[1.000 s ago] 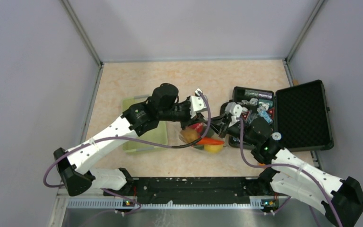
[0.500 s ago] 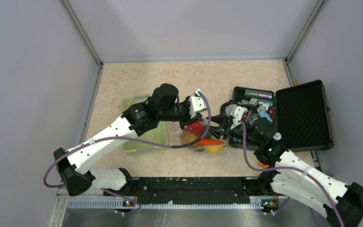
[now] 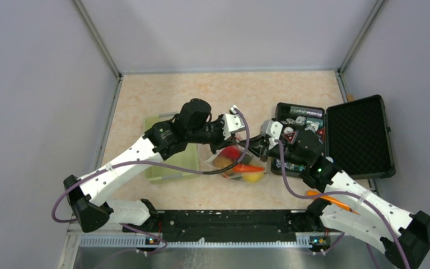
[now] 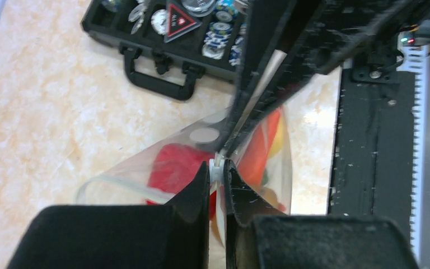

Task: Place the food in the zip-top bag and seal the zipper
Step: Zip the zipper food storage bag at the center of the board.

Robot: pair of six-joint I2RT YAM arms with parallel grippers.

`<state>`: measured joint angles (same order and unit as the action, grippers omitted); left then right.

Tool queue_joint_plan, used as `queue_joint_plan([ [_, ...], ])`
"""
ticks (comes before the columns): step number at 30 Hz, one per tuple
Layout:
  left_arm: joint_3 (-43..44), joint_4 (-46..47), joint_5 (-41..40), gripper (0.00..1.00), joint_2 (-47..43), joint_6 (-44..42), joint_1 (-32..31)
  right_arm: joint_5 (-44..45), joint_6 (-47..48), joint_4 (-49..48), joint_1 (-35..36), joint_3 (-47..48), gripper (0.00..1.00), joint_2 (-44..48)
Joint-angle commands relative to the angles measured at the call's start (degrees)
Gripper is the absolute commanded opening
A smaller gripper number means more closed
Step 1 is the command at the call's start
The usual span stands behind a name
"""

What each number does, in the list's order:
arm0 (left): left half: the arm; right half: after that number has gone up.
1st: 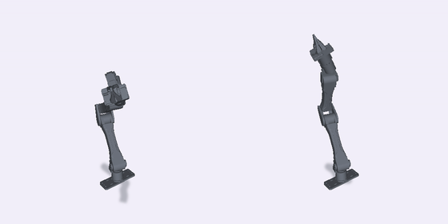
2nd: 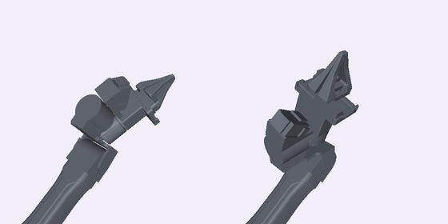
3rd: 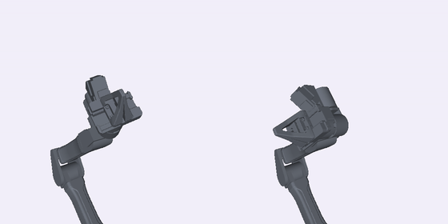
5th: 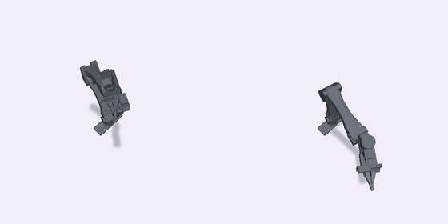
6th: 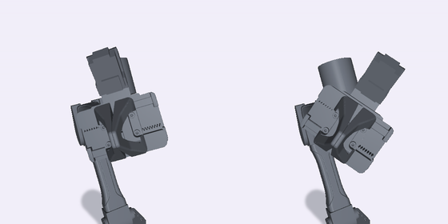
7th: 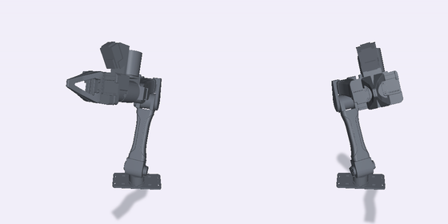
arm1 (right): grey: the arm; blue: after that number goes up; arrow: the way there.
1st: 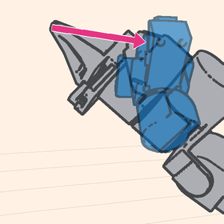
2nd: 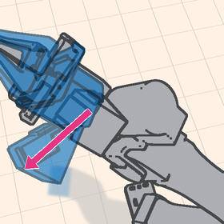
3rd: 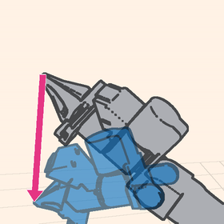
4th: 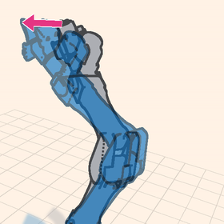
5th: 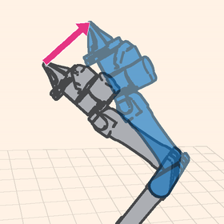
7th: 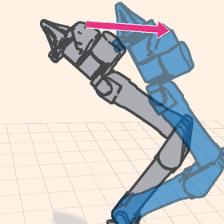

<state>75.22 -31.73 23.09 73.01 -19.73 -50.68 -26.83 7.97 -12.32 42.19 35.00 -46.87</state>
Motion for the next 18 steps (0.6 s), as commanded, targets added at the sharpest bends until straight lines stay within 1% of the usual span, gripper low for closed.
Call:
queue_joint_plan([
  [1, 2.7, 0.4, 2.8, 0.00, 0.2, -0.6, -0.5, 1.2, 3.0, 1.3, -0.3, 2.2, 0.00, 0.8],
  [3, 2.8, 0.1, 3.2, 0.00, 0.3, -0.9, -0.5, 0.7, 3.4, 1.7, -0.2, 2.3, 0.02, 0.5],
  [4, 2.8, 0.1, 3.4, 0.00, 0.4, -1.1, -0.5, 0.7, 3.9, 2.4, -0.3, 2.6, 0.10, 0.3],
  [5, 3.0, 0.0, 3.6, 0.00, 0.4, -1.2, -0.5, 0.7, 4.2, 2.8, -0.2, 2.8, 0.12, 0.1],
  [9, 3.4, -0.3, 5.2, 0.00, 0.6, -1.3, -0.6, -0.2, 4.5, 3.2, -0.2, 3.7, 0.13, -0.7],
  [15, 4.1, -1.1, 4.5, 0.00, 1.4, -1.1, -0.9, -2.3, 3.5, 0.4, -0.2, 3.8, 0.13, -1.4],
  [16, 4.2, -1.2, 4.3, 0.00, 1.6, -1.0, -1.0, -2.5, 3.5, 0.3, -0.3, 3.9, 0.12, -1.3],
  [18, 4.5, -1.6, 3.9, 0.00, 1.7, -1.0, -1.1, -2.7, 3.5, 0.4, -0.2, 4.1, 0.08, -1.4],
])
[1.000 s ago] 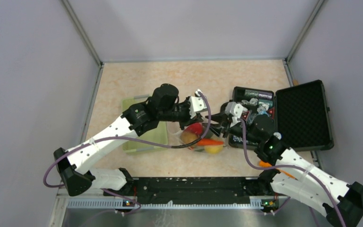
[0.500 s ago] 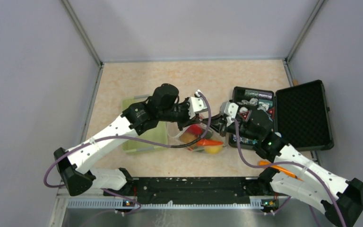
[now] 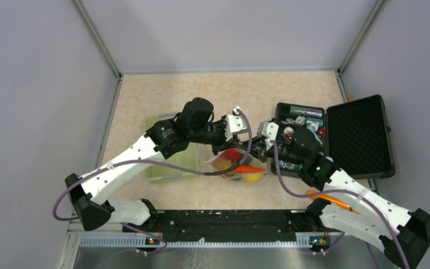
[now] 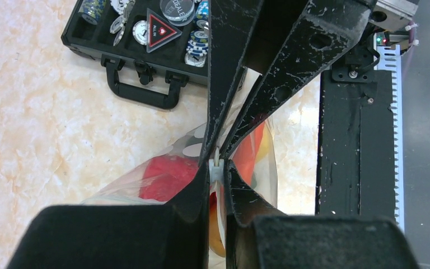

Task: Place the food in the zip-top bag and seal the zipper
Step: Zip the zipper food storage bag at the center of the board.

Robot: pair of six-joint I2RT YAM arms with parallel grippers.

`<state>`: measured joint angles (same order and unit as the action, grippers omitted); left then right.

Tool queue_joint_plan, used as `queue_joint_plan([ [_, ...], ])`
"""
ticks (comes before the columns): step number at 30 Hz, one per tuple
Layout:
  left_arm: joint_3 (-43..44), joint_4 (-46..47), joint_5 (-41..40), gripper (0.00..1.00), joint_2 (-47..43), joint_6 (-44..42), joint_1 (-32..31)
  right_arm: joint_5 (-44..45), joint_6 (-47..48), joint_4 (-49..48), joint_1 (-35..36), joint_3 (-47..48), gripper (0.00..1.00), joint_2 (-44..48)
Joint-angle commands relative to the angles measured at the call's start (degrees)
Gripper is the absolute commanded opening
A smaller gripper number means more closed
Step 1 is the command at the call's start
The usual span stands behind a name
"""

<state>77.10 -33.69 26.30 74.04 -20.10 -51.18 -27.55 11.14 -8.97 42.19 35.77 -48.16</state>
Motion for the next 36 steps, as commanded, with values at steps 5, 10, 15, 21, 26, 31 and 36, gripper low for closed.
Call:
queue_joint_plan([
  [5, 2.8, 0.4, -1.3, 0.00, 0.8, -0.5, -0.8, -3.2, -0.1, -2.7, -0.2, 3.0, 0.02, 0.2],
  [10, 3.1, 0.8, -1.4, 0.00, 0.9, -0.2, -0.8, -3.1, -1.5, -5.9, -0.2, 1.4, 0.07, 0.7],
  [15, 2.8, 0.9, -0.5, 0.00, 0.7, 0.0, -0.8, -1.5, -1.4, -6.2, -0.2, 1.4, 0.00, -0.7],
  [21, 1.3, 0.3, -6.0, 0.00, 0.7, 0.8, -0.8, 4.6, -5.2, -13.9, -0.1, -3.1, 0.00, 2.9],
  [26, -0.9, 0.5, -11.5, 0.00, 0.2, 1.0, -0.8, 9.8, -7.5, -16.3, 0.8, -5.0, 0.00, 5.3],
  [31, -1.2, -0.4, -13.6, 0.00, 0.6, 1.0, -0.8, 10.5, -7.2, -17.0, 2.2, -5.5, 0.00, 4.5],
  [36, -0.3, 0.5, -11.7, 0.00, 0.5, 0.7, -0.8, 9.3, -6.2, -16.2, 2.7, -5.2, 0.00, 4.3],
])
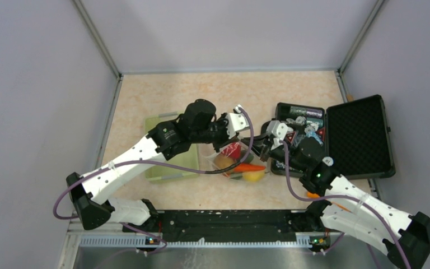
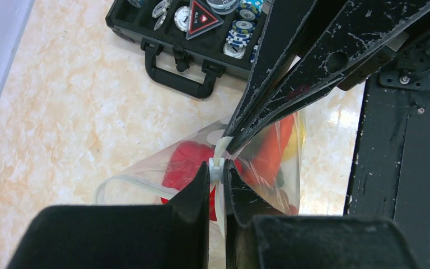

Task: Place the food in the zip-top bag and seal the zipper
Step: Zip the zipper food storage bag at the center of the board.

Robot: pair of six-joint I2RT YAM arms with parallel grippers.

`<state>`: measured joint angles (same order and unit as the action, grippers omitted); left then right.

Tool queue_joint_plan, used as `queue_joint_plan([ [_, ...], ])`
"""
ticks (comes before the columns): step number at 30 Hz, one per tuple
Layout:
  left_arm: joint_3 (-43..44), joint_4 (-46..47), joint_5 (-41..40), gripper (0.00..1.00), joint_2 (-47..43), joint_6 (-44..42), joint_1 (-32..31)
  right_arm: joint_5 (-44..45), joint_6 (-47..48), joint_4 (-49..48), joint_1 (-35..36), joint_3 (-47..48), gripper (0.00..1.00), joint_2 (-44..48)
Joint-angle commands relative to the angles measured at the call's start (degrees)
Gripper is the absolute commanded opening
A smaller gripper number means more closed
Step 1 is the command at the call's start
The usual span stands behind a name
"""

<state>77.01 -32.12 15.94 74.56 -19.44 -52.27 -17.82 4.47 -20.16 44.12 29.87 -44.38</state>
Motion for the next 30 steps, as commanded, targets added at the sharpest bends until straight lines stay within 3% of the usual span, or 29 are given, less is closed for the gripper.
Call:
queue_joint_plan([
  [1, 0.2, -1.1, -0.7, 0.00, 0.1, 0.1, 0.3, -1.4, 0.8, -4.3, 0.8, 1.1, 0.00, 0.5],
  [2, 0.5, -1.0, 0.0, 0.00, 0.2, 0.0, 0.3, -2.5, 1.4, -2.8, 0.9, 1.8, 0.00, 0.4],
  [4, 1.0, -1.0, 0.7, 0.00, 0.4, -0.1, 0.3, -4.0, 2.6, 0.8, 1.0, 3.3, 0.13, 0.0],
  [7, 1.6, -1.5, 1.3, 0.00, 0.4, -0.7, 0.3, -4.6, 4.4, 3.5, 0.9, 4.4, 0.24, -0.3],
  [10, 2.3, -2.1, 1.9, 0.00, 0.8, -0.8, 0.3, -4.8, 5.0, 3.2, 0.9, 4.6, 0.25, -0.3],
  [12, 2.6, -2.5, 2.8, 0.00, 1.0, -0.7, 0.3, -5.0, 5.2, 2.9, 0.9, 4.8, 0.24, -0.8],
  [15, 2.6, -2.6, 3.7, 0.00, 1.0, -0.5, 0.3, -5.9, 6.2, 4.0, 0.8, 6.0, 0.11, -2.4],
  [20, 2.7, -3.0, 3.5, 0.00, 0.8, -0.9, 0.3, -5.8, 6.5, 3.4, 1.0, 6.1, 0.00, -2.9],
  [25, 2.8, -3.3, 3.4, 0.00, 0.6, -1.1, 0.2, -5.1, 6.7, 4.4, 0.9, 6.6, 0.00, -2.8],
  [30, 2.2, -2.2, 2.5, 0.00, -0.3, -0.1, 0.2, 4.4, 6.8, 3.3, 2.5, 5.0, 0.00, -0.5],
])
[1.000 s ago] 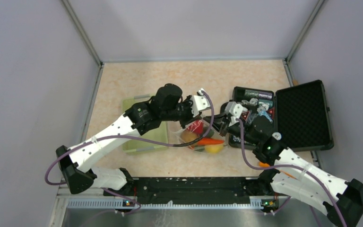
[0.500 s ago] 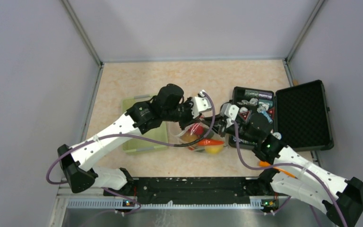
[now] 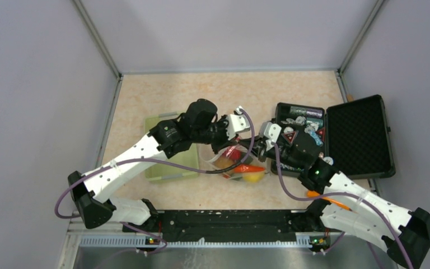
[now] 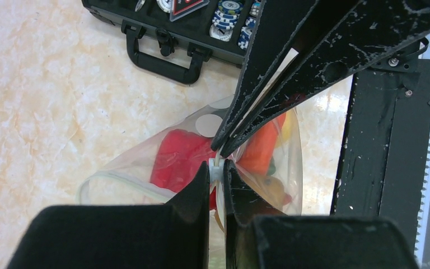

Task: Place the food in the zip-top bag and seal the zipper
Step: Zip the zipper food storage bag at the center of the board.

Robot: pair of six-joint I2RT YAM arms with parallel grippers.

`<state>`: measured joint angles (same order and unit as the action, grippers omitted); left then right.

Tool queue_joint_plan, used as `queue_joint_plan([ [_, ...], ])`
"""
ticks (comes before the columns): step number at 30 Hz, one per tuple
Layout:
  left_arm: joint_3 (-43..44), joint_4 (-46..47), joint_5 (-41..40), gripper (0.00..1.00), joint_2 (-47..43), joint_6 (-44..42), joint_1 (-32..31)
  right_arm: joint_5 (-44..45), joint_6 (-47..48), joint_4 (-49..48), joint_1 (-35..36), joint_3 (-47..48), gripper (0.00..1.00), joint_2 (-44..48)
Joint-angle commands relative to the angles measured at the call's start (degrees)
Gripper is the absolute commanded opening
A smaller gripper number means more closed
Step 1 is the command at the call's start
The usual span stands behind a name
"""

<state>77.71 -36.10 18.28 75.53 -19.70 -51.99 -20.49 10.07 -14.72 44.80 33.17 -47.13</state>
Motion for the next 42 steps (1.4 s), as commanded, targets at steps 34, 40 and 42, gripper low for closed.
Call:
queue_joint_plan([
  [34, -1.4, 4.7, -8.2, 0.00, -4.0, 1.9, 0.0, 9.4, 3.3, 3.6, 4.4, 0.7, 0.26, 9.4],
  [40, 0.5, 4.2, -2.9, 0.00, -3.8, 0.6, 0.0, 9.7, 8.0, 9.1, 4.4, 5.2, 0.53, 5.1],
  [42, 1.4, 3.5, -1.2, 0.00, -3.4, 0.5, 0.0, 9.9, 10.0, 9.7, 4.3, 6.1, 0.53, 3.8],
])
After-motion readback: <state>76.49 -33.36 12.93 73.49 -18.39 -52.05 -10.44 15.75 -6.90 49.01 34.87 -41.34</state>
